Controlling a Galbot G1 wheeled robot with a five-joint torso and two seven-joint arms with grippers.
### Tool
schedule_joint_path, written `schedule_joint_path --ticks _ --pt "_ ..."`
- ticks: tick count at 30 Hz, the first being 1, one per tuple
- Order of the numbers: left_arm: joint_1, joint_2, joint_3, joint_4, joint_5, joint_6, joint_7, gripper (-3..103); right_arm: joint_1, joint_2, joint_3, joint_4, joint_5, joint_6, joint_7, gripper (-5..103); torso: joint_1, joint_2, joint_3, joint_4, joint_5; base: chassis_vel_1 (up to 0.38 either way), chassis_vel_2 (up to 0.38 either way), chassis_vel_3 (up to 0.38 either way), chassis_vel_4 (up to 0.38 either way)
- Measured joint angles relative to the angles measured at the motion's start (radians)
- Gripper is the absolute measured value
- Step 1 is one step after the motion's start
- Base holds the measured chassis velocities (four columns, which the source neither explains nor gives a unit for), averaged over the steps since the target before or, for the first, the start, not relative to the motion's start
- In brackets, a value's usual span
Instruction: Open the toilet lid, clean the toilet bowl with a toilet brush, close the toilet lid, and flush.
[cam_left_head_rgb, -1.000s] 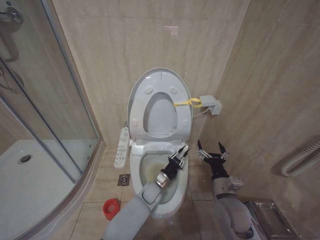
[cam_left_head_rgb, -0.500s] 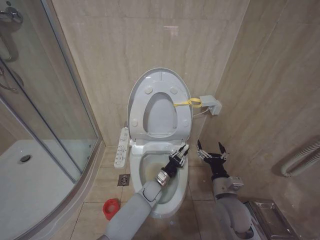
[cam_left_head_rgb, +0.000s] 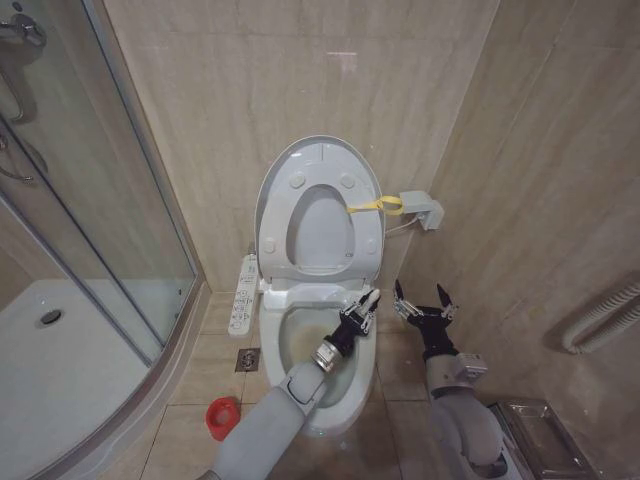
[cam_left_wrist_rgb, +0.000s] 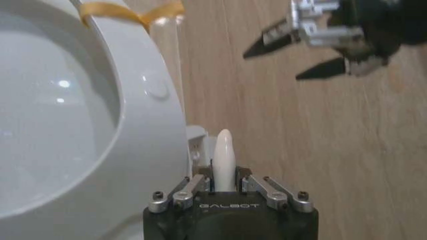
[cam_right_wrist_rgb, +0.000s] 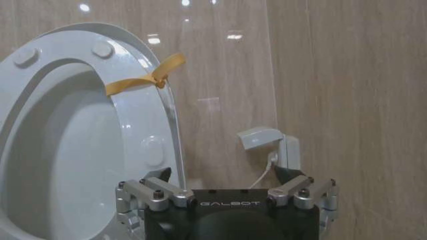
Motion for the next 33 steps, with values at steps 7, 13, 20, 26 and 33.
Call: schedule_joint_path --ticks 7,13,20,26,33 --pt "-0.014 -0.03 -0.015 0.052 0.041 -0.014 -0.02 21 0.0 0.0 0.0 0.0 0.0 0.0 0.0 100 0.0 0.0 0.0 0.0002 0.0001 0.0 0.0 0.0 0.0" --pt "-0.023 -0.034 -0.014 0.027 0.029 -0.002 -0.015 21 0.0 0.0 0.0 0.0 0.0 0.0 0.0 100 0.0 0.0 0.0 0.0 0.0 0.0 0.0 0.0 0.0" --pt "-0.02 -0.034 -0.021 0.093 0.058 -0.022 -0.01 21 0.0 0.0 0.0 0.0 0.0 0.0 0.0 100 0.0 0.0 0.0 0.0003 0.0 0.0 0.0 0.0 0.0" --pt "-0.019 -0.042 -0.017 0.033 0.049 -0.002 -0.01 21 0.0 0.0 0.0 0.0 0.0 0.0 0.0 100 0.0 0.0 0.0 0.0001 0.0 0.0 0.0 0.0 0.0" --pt "-0.029 -0.062 -0.026 0.143 0.071 -0.023 -0.009 21 0.0 0.0 0.0 0.0 0.0 0.0 0.0 100 0.0 0.0 0.0 0.0003 0.0001 0.0 0.0 0.0 0.0"
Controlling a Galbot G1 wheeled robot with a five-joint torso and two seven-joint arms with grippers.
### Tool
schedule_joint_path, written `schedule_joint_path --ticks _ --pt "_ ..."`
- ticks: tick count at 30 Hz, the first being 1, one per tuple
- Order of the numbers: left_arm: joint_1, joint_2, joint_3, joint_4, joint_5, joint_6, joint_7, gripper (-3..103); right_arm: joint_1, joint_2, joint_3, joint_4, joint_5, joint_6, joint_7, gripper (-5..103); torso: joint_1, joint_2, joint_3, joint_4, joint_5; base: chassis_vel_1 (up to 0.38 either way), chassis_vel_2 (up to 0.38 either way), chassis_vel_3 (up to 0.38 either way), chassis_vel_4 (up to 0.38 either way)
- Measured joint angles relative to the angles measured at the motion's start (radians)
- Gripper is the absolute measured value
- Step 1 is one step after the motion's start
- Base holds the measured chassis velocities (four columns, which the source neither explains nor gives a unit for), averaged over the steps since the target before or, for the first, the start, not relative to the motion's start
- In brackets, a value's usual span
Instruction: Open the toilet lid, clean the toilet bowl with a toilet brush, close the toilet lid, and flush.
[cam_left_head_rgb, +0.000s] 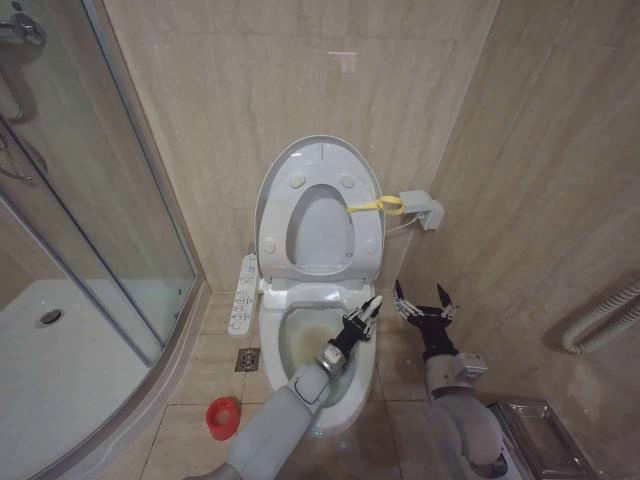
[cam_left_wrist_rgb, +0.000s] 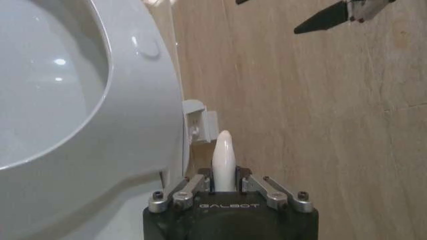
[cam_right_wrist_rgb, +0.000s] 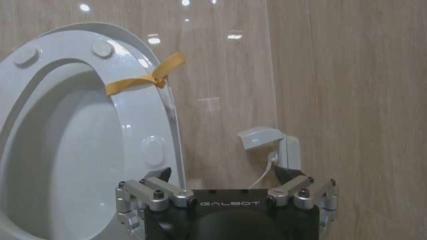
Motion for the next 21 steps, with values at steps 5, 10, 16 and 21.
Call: schedule_joint_path --ticks 5,10,16,21 --pt "-0.001 0.003 0.005 -0.089 -0.014 0.018 0.0 21 0.0 0.0 0.0 0.0 0.0 0.0 0.0 100 0.0 0.0 0.0 -0.0003 -0.0001 0.0 0.0 0.0 0.0" --pt "-0.002 0.0 0.004 -0.032 -0.006 0.011 0.005 21 0.0 0.0 0.0 0.0 0.0 0.0 0.0 100 0.0 0.0 0.0 -0.0003 -0.0001 0.0 0.0 0.0 0.0" --pt "0.024 0.013 -0.029 -0.042 0.007 -0.002 0.005 21 0.0 0.0 0.0 0.0 0.0 0.0 0.0 100 0.0 0.0 0.0 0.0 -0.0001 0.0 0.0 0.0 0.0" --pt "0.055 0.036 -0.046 -0.164 0.012 0.015 -0.001 21 0.0 0.0 0.0 0.0 0.0 0.0 0.0 100 0.0 0.0 0.0 -0.0003 -0.0001 0.0 0.0 0.0 0.0"
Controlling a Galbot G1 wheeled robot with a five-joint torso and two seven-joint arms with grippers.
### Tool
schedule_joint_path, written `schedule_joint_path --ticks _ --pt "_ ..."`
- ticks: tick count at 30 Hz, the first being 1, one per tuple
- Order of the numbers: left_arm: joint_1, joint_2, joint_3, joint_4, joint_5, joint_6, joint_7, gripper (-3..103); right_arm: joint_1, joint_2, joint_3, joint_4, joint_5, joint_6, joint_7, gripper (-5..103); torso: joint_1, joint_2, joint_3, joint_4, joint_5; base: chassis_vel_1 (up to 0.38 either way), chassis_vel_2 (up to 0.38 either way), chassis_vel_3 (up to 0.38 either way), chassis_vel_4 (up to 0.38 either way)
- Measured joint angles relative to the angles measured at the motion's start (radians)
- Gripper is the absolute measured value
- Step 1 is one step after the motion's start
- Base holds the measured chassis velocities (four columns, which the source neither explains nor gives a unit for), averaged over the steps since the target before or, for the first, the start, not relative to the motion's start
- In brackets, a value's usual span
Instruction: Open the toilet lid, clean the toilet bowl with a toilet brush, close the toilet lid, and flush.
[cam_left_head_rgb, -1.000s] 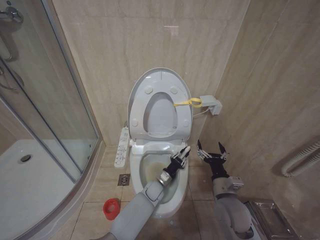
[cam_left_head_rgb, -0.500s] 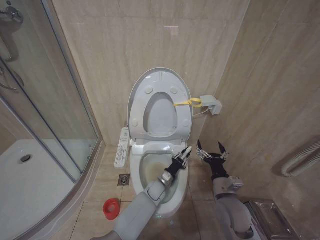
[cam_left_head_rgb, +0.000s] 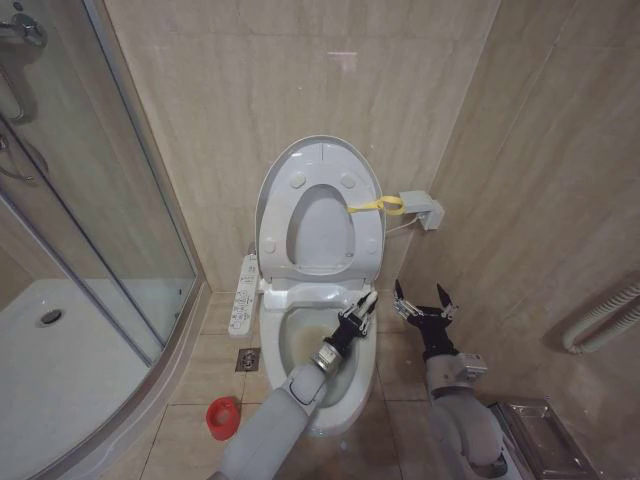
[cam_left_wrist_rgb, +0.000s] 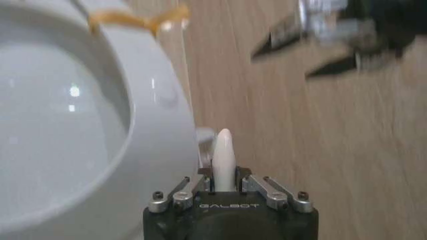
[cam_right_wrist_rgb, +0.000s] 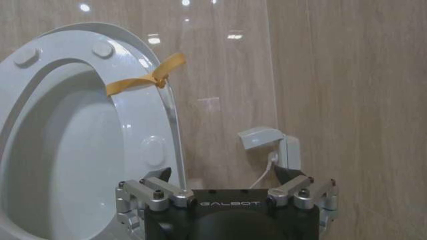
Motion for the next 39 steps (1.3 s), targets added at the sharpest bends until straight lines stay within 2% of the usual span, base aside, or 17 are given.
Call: schedule_joint_path --ticks 6,12,17,24,27,30,34,39 --pt "0.035 0.038 0.02 -0.171 0.003 0.034 -0.003 21 0.0 0.0 0.0 0.0 0.0 0.0 0.0 100 0.0 0.0 0.0 0.0001 0.0001 0.0 0.0 0.0 0.0" --pt "0.043 0.043 0.023 -0.186 0.004 0.036 -0.002 21 0.0 0.0 0.0 0.0 0.0 0.0 0.0 100 0.0 0.0 0.0 0.0002 0.0001 0.0 0.0 0.0 0.0" --pt "0.036 0.038 0.023 -0.136 0.001 0.026 0.002 21 0.0 0.0 0.0 0.0 0.0 0.0 0.0 100 0.0 0.0 0.0 0.0003 0.0 0.0 0.0 0.0 0.0" --pt "-0.023 0.0 0.048 0.101 -0.023 -0.026 0.014 21 0.0 0.0 0.0 0.0 0.0 0.0 0.0 100 0.0 0.0 0.0 0.0002 0.0002 0.0 0.0 0.0 0.0" --pt "-0.032 -0.008 0.057 0.14 -0.03 -0.038 0.019 21 0.0 0.0 0.0 0.0 0.0 0.0 0.0 100 0.0 0.0 0.0 0.0003 0.0002 0.0 0.0 0.0 0.0" --pt "-0.035 -0.013 0.055 0.139 -0.033 -0.04 0.019 21 0.0 0.0 0.0 0.0 0.0 0.0 0.0 100 0.0 0.0 0.0 0.0002 0.0002 0.0 0.0 0.0 0.0" --pt "-0.026 -0.01 0.058 0.062 -0.037 -0.028 0.017 21 0.0 0.0 0.0 0.0 0.0 0.0 0.0 100 0.0 0.0 0.0 0.0 0.0001 0.0 0.0 0.0 0.0" --pt "-0.025 -0.015 0.053 0.09 -0.03 -0.032 0.018 21 0.0 0.0 0.0 0.0 0.0 0.0 0.0 100 0.0 0.0 0.0 -0.0001 -0.0001 0.0 0.0 0.0 0.0"
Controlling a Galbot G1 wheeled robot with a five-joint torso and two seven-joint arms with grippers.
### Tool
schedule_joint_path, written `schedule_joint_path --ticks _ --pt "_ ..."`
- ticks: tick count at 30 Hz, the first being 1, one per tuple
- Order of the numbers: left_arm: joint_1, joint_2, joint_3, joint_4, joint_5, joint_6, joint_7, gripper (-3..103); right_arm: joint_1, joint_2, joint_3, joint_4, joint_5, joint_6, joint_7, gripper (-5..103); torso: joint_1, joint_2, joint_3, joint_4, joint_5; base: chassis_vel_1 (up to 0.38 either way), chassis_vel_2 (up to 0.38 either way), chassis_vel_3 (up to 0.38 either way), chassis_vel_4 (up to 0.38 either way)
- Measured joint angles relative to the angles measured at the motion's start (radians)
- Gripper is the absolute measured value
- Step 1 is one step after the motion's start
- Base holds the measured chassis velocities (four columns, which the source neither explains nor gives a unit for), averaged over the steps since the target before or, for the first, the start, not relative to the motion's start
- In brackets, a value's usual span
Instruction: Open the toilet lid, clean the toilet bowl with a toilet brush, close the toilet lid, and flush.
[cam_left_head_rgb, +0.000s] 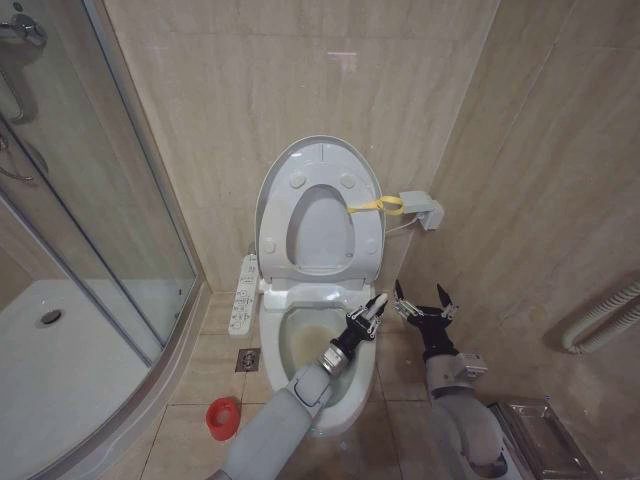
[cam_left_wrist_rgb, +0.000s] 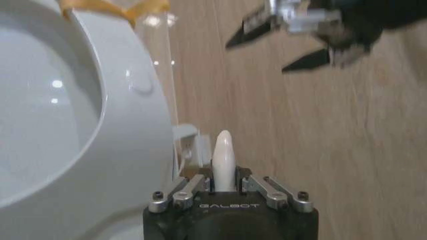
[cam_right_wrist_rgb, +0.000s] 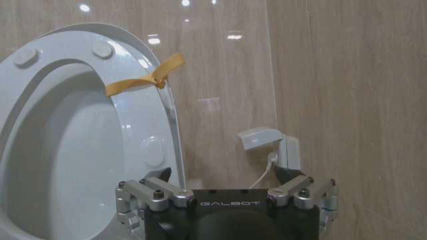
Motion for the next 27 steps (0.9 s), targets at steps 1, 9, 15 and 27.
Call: schedule_joint_path --ticks 1,9,15,27 --pt "-0.001 -0.001 -0.011 0.03 0.01 -0.007 0.0 21 0.0 0.0 0.0 0.0 0.0 0.0 0.0 100 0.0 0.0 0.0 0.0001 0.0002 0.0 0.0 0.0 0.0" --pt "0.04 0.033 -0.087 -0.042 0.03 0.01 -0.013 21 0.0 0.0 0.0 0.0 0.0 0.0 0.0 100 0.0 0.0 0.0 0.0001 0.0001 0.0 0.0 0.0 0.0" --pt "0.172 0.09 -0.177 -0.319 0.071 0.07 -0.052 21 0.0 0.0 0.0 0.0 0.0 0.0 0.0 100 0.0 0.0 0.0 0.0003 0.0 0.0 0.0 0.0 0.0" --pt "0.448 0.177 -0.335 -0.778 0.14 0.148 -0.106 21 0.0 0.0 0.0 0.0 0.0 0.0 0.0 100 0.0 0.0 0.0 0.0002 0.0001 0.0 0.0 0.0 0.0"
